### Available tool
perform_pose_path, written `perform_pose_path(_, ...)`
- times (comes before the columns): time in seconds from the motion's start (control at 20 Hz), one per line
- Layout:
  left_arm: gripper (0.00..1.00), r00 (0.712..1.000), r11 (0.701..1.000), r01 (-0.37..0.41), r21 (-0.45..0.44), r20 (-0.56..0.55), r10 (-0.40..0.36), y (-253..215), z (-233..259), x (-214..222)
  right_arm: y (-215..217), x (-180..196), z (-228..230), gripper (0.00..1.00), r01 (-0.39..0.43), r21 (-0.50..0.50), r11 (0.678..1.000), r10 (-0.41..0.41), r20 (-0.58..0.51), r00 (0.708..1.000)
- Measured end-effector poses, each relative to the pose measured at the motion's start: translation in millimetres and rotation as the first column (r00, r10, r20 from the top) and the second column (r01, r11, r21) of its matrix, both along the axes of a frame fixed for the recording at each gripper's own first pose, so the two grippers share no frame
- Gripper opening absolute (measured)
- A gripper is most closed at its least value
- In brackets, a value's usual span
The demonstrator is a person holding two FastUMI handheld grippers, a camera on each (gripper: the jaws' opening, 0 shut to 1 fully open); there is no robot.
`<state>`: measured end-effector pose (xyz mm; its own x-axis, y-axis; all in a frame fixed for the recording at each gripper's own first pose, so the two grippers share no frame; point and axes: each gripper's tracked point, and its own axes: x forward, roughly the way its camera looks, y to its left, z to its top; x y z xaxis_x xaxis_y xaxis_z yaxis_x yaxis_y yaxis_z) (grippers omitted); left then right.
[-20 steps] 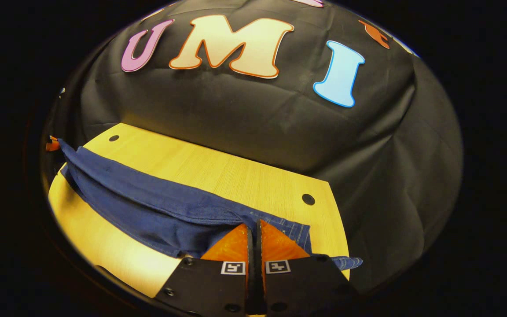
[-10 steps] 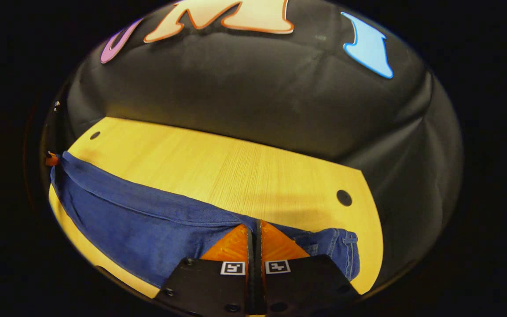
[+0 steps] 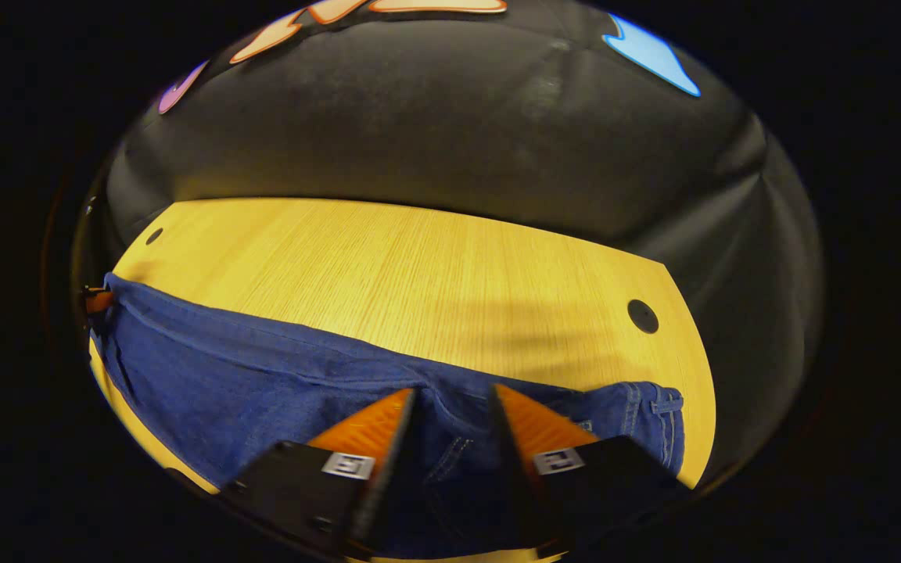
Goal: Grasp the waist and the cuffs of the jeans and fold them to make the two legs overlap; first hold the waist and fold one-third of the jeans toward the cuffs, then hold the cuffs and fold the remaining one-third in the same direction to finish folding.
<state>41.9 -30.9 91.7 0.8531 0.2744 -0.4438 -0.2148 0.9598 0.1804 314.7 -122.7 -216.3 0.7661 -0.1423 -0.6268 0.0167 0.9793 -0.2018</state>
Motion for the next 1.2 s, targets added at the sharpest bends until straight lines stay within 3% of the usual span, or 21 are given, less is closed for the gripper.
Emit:
perform_pose_path(0.05,0.99,1.000,1.000,-0.002,0.000,0.022,0.002,-8.9,9.3,1.2,-1.8,-5.8,5.7,0.79,0.013,0.047,0.999,-0.013,0.012,1.000)
perform_pose_path(0.1,0.96,0.999,1.000,0.004,0.018,0.049,-0.004,-12.3,18.8,-6.2,-6.4,-13.2,10.8,1.00,0.033,0.089,0.996,-0.034,0.019,0.999)
perform_pose_path(0.35,0.96,0.990,0.996,0.071,0.055,0.121,-0.077,-27.8,37.0,-16.7,-78.4,-57.6,44.3,0.99,0.155,0.112,0.982,-0.163,0.069,0.984)
perform_pose_path(0.65,0.96,0.981,0.996,0.085,0.020,0.171,-0.087,-14.2,21.0,-11.8,-167.9,-104.7,31.3,0.99,0.301,0.127,0.945,-0.308,0.035,0.951)
perform_pose_path(0.9,0.96,0.978,0.992,0.122,0.033,0.166,-0.126,-14.1,18.9,-13.6,-192.8,-119.8,3.9,0.99,0.306,0.112,0.946,-0.305,-0.026,0.952)
perform_pose_path(1.2,0.96,0.978,0.995,0.094,0.042,0.182,-0.100,-15.7,25.2,-12.9,-190.4,-115.0,-19.1,0.98,0.285,0.162,0.945,-0.279,-0.061,0.958)
